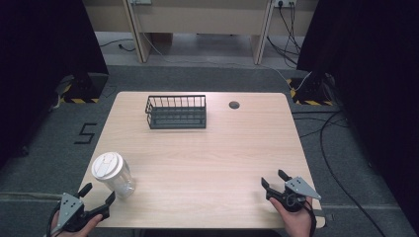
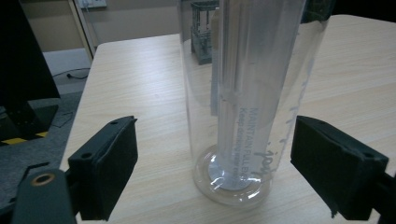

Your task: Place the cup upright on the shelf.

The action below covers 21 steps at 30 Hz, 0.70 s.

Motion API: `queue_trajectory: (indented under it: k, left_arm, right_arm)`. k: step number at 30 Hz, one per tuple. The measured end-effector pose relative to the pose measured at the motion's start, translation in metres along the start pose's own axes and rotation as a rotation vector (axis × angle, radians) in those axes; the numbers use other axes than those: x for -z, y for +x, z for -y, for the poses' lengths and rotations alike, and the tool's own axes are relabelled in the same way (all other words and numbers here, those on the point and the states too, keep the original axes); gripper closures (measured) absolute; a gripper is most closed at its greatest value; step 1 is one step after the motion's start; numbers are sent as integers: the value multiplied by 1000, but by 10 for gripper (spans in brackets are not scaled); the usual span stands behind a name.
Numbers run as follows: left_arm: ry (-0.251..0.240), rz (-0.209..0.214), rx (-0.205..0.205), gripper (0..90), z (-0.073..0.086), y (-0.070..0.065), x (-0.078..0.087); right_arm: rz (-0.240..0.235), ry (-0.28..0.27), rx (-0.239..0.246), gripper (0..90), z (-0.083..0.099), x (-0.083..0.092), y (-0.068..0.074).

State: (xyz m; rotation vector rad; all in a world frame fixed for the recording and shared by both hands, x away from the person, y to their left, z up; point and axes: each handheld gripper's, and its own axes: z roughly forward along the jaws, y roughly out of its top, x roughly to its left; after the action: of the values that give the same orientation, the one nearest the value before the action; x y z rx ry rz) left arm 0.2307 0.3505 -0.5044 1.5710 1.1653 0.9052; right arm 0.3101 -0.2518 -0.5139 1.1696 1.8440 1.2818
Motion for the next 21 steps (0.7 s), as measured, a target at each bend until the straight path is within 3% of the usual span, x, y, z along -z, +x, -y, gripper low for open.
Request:
queue_trajectory:
  k: [4, 12, 14, 17, 21]
  left_arm:
    - [-8, 9, -2, 144, 0, -1, 2]
    - [-37, 16, 14, 143, 0, -2, 2]
    - [-33, 27, 9, 143, -1, -3, 1]
    - [-31, 41, 32, 143, -1, -3, -4]
    - [-28, 50, 23, 143, -2, -5, -8]
  right_arm:
    - [2, -5, -13, 278, 0, 1, 0]
    - [1, -6, 13, 279, 0, 0, 1]
    - [-1, -4, 10, 279, 0, 0, 1]
    - [-3, -3, 2, 279, 0, 0, 0]
    - [-6, 3, 5, 279, 0, 0, 0]
